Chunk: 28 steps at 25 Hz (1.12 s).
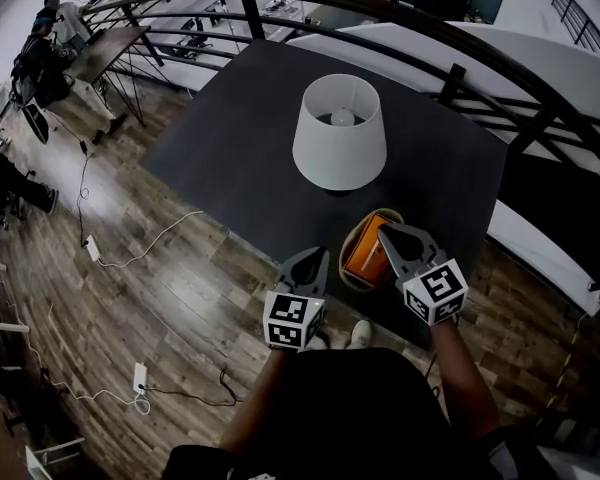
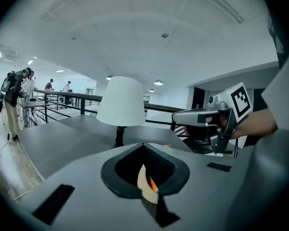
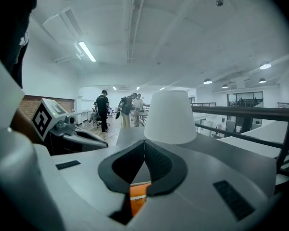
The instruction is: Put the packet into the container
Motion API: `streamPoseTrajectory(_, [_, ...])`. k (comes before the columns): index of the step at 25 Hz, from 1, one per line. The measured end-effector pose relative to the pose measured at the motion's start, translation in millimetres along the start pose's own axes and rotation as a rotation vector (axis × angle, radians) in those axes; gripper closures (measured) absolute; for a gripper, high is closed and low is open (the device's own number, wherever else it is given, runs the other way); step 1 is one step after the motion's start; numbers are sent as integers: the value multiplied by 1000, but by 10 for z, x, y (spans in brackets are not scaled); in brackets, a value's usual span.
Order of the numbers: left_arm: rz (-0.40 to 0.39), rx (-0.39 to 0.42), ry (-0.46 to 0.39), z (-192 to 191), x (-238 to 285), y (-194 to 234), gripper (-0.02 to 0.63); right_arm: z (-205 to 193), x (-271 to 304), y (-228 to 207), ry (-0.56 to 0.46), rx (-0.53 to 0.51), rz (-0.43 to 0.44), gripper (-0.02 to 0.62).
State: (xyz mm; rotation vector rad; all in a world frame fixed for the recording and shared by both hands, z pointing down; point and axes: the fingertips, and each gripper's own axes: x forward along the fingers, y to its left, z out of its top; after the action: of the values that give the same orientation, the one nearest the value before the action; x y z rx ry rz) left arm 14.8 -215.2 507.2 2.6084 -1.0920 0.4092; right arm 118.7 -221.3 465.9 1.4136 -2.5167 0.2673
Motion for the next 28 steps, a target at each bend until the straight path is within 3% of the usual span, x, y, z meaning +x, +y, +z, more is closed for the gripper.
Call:
streamPoseTrajectory(8, [13, -2, -18, 59, -63, 126, 598, -586, 197, -53, 169, 15, -30, 591])
streamPoseTrajectory(15, [12, -4, -38, 119, -101, 180, 598, -1163, 331, -68, 390, -28, -50, 591])
streamPoseTrajectory(24, [12, -12, -34, 92, -69, 193, 598, -1451, 481, -84, 461, -60, -53, 591])
streamPoseTrajectory(28, [13, -19, -33, 77, -59, 215, 598, -1534, 546, -46, 546, -89, -18, 591])
